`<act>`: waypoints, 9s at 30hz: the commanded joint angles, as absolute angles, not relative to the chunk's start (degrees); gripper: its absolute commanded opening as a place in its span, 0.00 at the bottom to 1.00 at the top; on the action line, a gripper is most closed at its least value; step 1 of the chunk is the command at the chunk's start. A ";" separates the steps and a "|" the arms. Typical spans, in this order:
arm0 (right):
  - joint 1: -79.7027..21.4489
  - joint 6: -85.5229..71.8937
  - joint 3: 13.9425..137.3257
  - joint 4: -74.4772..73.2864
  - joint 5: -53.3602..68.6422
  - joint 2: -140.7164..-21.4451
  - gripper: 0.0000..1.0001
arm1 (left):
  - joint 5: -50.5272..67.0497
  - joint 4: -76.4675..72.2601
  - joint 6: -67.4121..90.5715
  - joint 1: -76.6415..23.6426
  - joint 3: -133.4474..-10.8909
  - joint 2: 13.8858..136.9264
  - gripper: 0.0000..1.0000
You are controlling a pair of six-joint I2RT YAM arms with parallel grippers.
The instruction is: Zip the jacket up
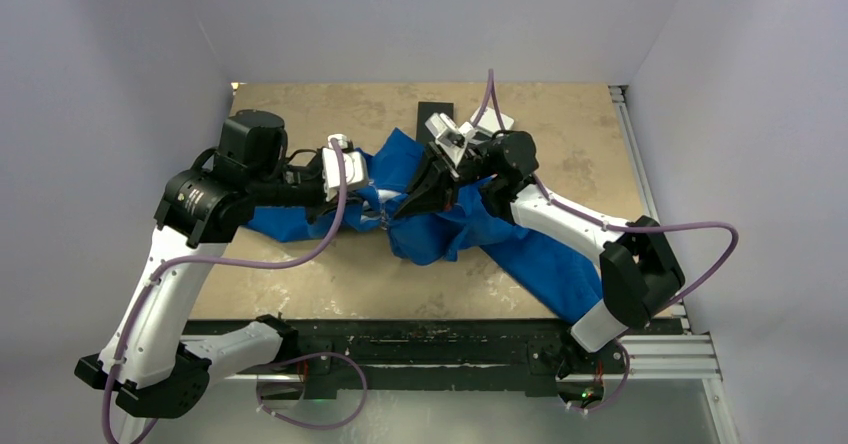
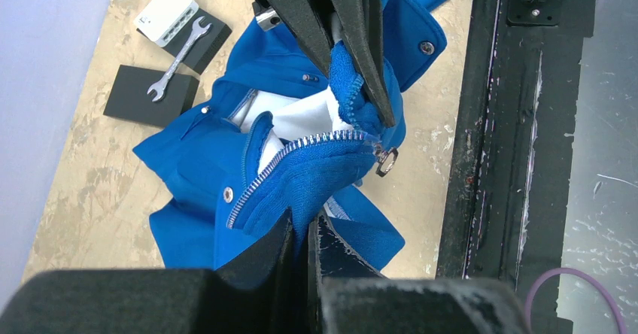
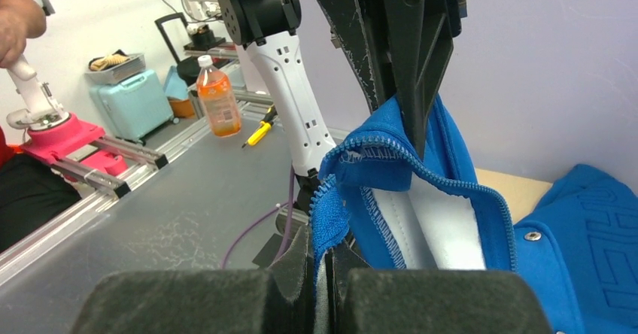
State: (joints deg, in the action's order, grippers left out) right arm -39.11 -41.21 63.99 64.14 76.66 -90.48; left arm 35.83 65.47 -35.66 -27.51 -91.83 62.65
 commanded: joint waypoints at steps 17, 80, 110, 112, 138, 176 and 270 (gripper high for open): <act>-39.81 -50.36 65.33 78.29 76.93 -89.28 0.00 | 36.65 64.12 -36.91 -27.33 -91.75 60.91 0.00; -39.81 -36.85 67.11 60.05 75.10 -86.62 0.00 | 36.83 64.95 -38.30 -27.42 -92.11 60.51 0.00; -40.62 -28.41 68.95 47.83 76.18 -85.71 0.00 | 32.78 64.43 -42.61 -27.42 -87.23 57.29 0.00; -40.56 -28.20 68.11 47.81 78.08 -85.27 0.00 | 31.16 61.90 -43.54 -27.42 -83.96 54.50 0.00; -36.19 -66.72 64.40 101.00 82.01 -93.16 0.00 | 37.47 49.85 -44.21 -28.04 -82.48 55.68 0.00; -75.09 -14.18 94.87 -33.33 -28.88 -64.17 0.00 | 5.86 55.66 -32.87 -26.37 -99.19 69.54 0.00; -44.62 3.87 75.07 -0.31 56.35 -74.52 0.00 | 41.37 56.97 -51.41 -27.42 -86.92 54.76 0.00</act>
